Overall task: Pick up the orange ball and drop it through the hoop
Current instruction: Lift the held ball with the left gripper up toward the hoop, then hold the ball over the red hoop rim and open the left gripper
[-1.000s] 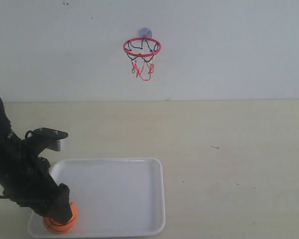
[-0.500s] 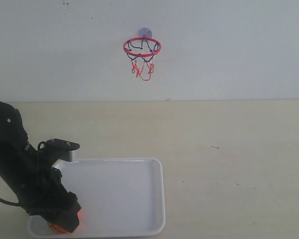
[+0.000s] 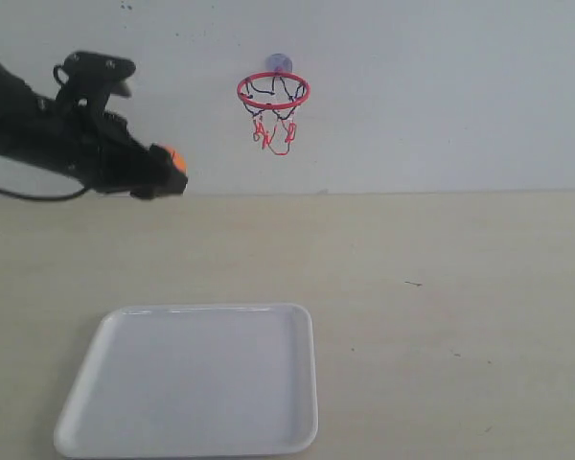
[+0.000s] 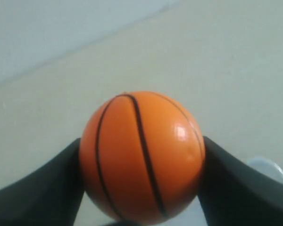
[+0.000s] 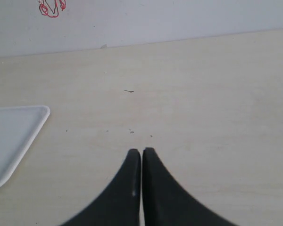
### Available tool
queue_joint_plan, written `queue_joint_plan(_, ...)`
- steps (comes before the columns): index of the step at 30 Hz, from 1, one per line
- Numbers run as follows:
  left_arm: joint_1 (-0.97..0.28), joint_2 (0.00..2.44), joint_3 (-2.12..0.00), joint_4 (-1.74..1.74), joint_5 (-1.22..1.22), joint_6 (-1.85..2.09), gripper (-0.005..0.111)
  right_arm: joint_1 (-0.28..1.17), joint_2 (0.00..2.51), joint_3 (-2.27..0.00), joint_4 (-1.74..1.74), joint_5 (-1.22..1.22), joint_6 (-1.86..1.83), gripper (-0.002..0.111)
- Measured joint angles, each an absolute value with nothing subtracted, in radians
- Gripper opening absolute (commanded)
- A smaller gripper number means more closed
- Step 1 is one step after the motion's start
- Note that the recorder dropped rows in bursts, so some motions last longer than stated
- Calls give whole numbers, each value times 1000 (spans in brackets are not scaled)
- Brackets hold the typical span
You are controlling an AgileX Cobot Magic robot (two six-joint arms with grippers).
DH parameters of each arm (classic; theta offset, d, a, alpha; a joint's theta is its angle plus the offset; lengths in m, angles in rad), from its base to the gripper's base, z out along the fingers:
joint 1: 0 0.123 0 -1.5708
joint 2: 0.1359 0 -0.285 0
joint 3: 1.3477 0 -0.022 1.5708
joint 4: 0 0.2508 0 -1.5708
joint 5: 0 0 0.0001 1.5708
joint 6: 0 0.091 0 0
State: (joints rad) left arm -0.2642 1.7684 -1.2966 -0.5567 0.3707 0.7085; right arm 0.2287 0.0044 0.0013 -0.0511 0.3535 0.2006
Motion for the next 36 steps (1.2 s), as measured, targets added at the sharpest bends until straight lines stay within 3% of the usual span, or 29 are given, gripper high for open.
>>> queue_joint_plan(11, -262, 2232, -2101, -740, 477, 975, 4, 229, 4, 1, -51, 354, 201, 0)
queue_joint_plan(16, -262, 2352, -2294, -785, 517, 1000, 4, 229, 4, 1, -51, 354, 201, 0)
queue_joint_plan(22, -262, 2441, -2419, -858, 521, 1047, 4, 229, 4, 1, -51, 354, 201, 0)
queue_joint_plan(33, -256, 2474, -2448, -975, 519, 1144, 4, 229, 4, 1, -51, 354, 201, 0)
queue_joint_plan(36, -256, 2476, -2448, -997, 519, 1154, 11, 229, 4, 1, -51, 354, 201, 0)
